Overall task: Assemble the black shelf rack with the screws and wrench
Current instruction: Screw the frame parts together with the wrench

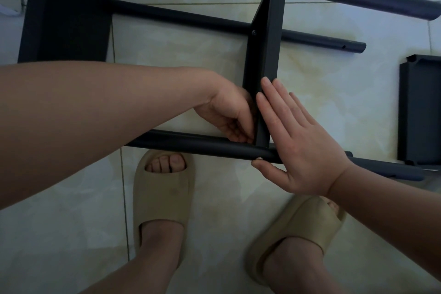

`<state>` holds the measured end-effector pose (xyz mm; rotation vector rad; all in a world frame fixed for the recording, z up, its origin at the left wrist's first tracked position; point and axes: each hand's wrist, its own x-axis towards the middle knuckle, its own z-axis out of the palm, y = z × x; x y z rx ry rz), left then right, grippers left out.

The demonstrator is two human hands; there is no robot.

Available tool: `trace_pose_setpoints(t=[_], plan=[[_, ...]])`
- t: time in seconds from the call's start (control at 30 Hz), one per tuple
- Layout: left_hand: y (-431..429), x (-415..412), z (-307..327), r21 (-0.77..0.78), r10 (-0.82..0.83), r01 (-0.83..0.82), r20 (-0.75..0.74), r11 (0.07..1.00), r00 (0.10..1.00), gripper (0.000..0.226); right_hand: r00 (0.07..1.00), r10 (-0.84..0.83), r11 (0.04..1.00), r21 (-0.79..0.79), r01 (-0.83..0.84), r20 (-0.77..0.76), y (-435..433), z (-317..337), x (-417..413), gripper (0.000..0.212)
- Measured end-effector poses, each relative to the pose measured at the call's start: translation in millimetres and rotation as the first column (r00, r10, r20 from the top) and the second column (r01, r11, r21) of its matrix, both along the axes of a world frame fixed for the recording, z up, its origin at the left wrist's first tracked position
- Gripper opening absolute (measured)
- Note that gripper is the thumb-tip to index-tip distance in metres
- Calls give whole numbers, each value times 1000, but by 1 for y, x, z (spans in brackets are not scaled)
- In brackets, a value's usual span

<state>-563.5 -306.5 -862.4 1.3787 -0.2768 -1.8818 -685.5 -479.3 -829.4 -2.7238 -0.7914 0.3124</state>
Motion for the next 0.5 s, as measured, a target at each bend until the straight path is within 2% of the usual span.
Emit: trace_pose_setpoints(t=[0.17,0.5], plan=[[-5,9,4,120,-190,180,73,976,979,11,1000,-3,1000,2,3,5,0,0,0,92],[-5,8,2,105,-153,147,49,984,987,12,1000,-6,1000,1,6,2,0,1,0,92]])
